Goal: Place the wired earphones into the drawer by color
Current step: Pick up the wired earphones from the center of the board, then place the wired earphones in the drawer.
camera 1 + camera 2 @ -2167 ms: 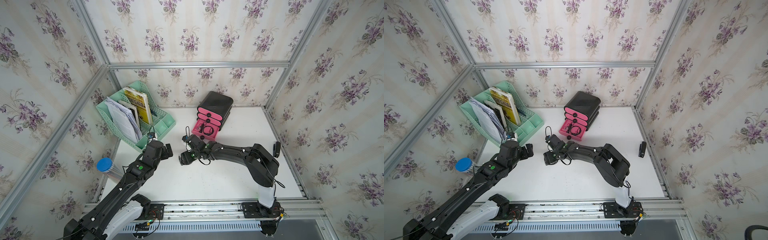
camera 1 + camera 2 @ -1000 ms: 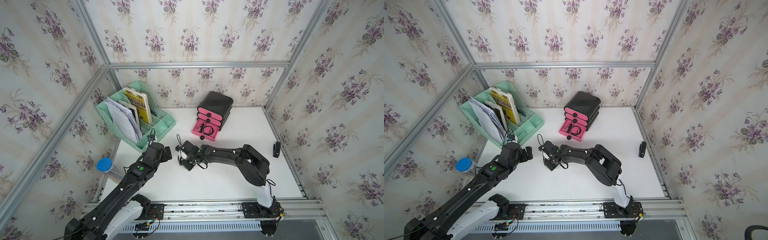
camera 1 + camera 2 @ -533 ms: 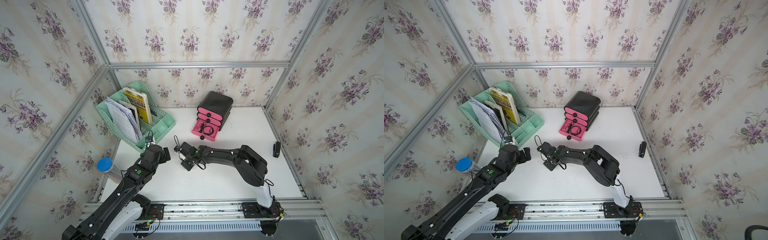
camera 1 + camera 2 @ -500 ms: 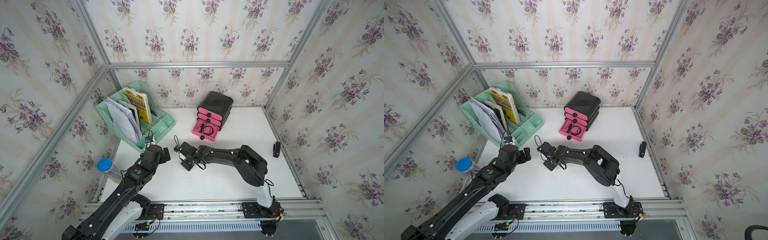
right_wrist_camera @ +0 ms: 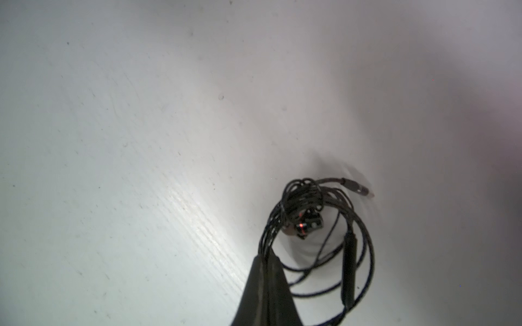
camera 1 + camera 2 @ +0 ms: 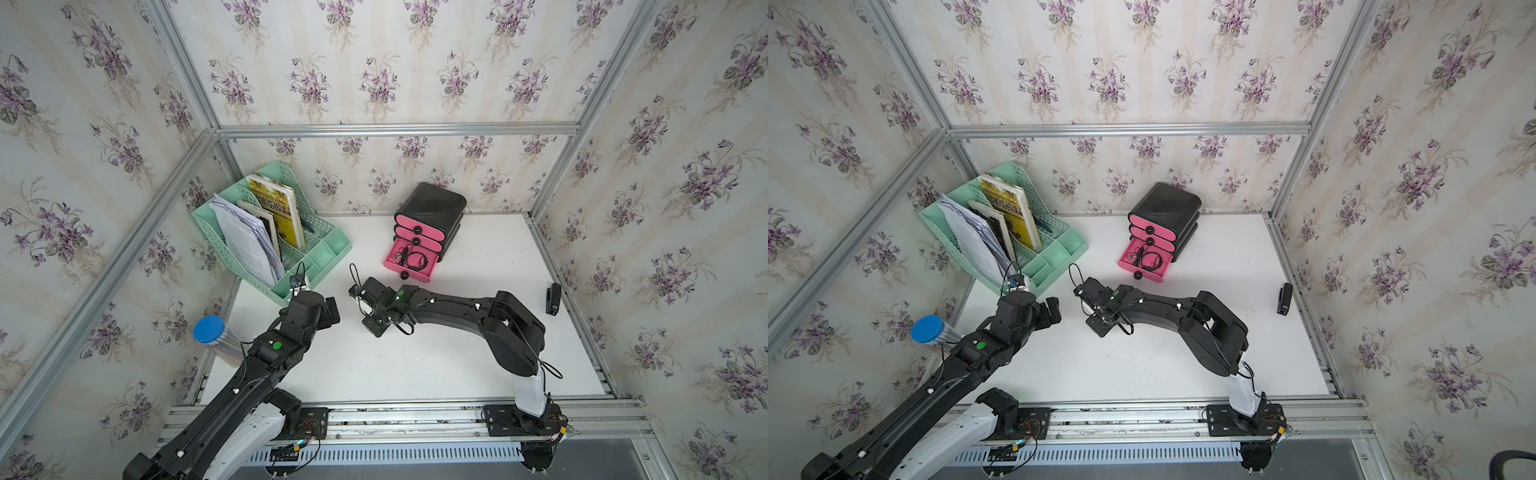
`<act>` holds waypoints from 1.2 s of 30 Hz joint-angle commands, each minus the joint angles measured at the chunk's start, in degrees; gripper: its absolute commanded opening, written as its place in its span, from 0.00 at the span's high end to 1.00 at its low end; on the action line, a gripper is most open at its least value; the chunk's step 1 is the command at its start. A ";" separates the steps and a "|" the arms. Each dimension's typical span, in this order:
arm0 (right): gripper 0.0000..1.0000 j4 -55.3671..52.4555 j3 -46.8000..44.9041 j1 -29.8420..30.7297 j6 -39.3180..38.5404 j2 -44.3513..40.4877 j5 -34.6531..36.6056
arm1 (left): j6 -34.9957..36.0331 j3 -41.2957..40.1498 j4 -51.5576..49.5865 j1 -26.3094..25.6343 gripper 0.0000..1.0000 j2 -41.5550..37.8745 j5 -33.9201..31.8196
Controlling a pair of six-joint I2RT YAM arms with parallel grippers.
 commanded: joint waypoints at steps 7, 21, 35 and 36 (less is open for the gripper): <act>1.00 -0.79 1.09 -1.62 -0.34 -4.64 4.37 | 0.07 0.88 0.80 0.06 0.01 0.77 0.19; 1.00 -1.19 2.53 -7.55 -2.92 -8.93 8.12 | 1.08 3.40 3.10 0.03 0.01 5.53 5.96; 1.00 0.71 4.60 -17.47 -2.47 -7.53 7.79 | -0.43 4.11 7.13 -0.04 0.01 10.88 12.15; 1.00 0.77 4.60 -18.07 -2.55 -7.39 7.65 | -0.52 4.10 7.13 -0.02 0.01 10.93 12.24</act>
